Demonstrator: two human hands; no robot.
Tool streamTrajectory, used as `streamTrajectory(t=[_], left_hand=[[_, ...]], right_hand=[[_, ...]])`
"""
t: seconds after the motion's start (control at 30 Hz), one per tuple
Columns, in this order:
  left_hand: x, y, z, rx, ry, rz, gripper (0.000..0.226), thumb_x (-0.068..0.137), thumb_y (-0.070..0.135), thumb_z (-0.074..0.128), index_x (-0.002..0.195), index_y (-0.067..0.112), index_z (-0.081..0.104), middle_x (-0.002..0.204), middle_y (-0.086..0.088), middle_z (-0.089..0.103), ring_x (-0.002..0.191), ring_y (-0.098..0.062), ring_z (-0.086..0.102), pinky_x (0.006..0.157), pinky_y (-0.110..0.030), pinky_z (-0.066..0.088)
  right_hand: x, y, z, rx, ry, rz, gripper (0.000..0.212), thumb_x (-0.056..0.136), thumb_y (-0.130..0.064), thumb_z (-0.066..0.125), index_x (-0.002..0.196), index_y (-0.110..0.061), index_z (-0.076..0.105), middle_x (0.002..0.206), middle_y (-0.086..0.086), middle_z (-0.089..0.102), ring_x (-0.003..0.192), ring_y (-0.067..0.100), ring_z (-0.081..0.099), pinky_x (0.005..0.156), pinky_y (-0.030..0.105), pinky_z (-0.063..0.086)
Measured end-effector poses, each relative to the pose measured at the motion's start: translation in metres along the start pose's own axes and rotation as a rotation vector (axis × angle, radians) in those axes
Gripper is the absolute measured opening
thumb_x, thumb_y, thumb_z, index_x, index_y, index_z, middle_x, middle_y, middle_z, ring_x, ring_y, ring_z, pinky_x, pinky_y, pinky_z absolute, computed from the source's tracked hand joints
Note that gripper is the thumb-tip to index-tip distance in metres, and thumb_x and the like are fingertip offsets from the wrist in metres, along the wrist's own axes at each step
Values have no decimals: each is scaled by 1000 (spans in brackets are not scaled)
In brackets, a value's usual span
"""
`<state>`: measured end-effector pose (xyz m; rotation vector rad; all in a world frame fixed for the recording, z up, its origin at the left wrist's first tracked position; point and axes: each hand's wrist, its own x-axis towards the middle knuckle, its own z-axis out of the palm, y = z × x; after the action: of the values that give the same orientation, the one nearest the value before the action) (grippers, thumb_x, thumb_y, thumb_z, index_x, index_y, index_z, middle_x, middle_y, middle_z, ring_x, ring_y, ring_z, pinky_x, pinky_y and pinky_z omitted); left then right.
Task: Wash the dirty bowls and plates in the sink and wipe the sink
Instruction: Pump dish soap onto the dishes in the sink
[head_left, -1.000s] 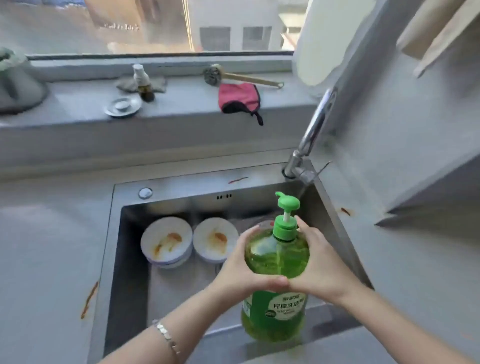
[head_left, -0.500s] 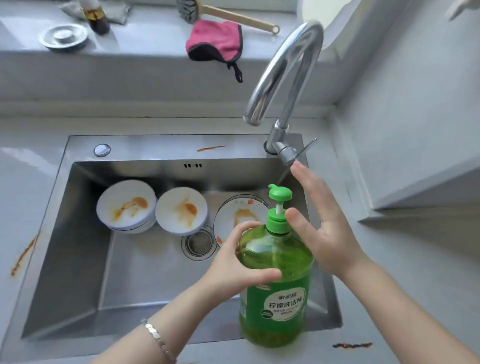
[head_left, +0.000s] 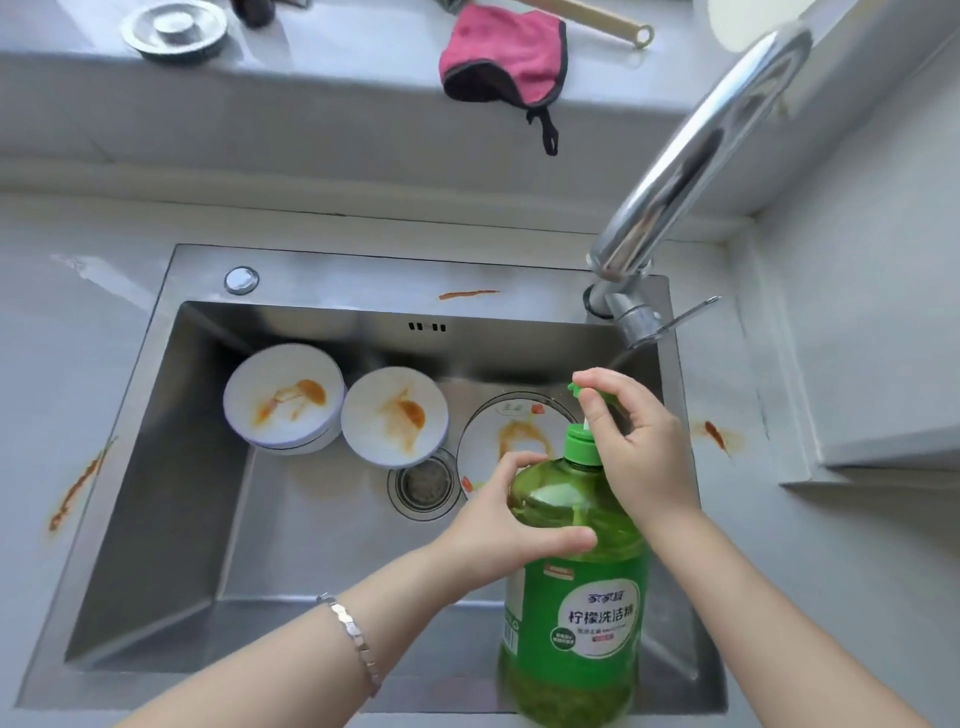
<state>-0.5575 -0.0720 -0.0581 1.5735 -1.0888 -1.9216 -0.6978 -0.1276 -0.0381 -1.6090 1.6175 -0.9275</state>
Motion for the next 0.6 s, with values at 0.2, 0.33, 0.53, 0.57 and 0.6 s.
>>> streamTrajectory(t=[0.2,0.33,0.53,0.57,0.6], left_hand=[[4,-3,-1,-15,4,-28,71,65,33,84,122,39,43,107,17,62,97,-1,63,88,-21,51],[9,-5,-2,-27,2,-35,72,65,34,84,123,38,43,109,13,64,98,-2,63,88,-22,51],[14,-7,-2,-42,2,-56,70,65,32,84,121,38,43,108,11,64,97,-3,63,89,-24,51],[14,-7,-2,-43,-1,-60,69,65,31,84,120,37,44,107,11,65,97,-3,64,88,-23,51],[15,-7,-3,-43,-3,-62,69,65,31,84,120,37,44,107,11,65,96,-3,64,88,-23,51]], right_hand=[[5,2,5,-70,6,51,15,91,-13,56,96,-18,69,94,-18,61,88,-25,49,76,-5,33],[7,4,8,-111,4,49,15,91,-12,56,98,-14,70,92,-18,59,85,-28,47,73,-7,31],[9,11,13,-168,16,-11,13,87,-5,61,94,-8,71,89,-12,61,86,-13,50,76,-7,32],[8,11,13,-178,17,-17,12,86,-4,62,93,-7,71,88,-11,61,87,-11,49,77,-7,32],[8,12,14,-182,19,-21,12,85,-3,62,92,-7,71,87,-11,61,87,-10,49,76,-7,32]])
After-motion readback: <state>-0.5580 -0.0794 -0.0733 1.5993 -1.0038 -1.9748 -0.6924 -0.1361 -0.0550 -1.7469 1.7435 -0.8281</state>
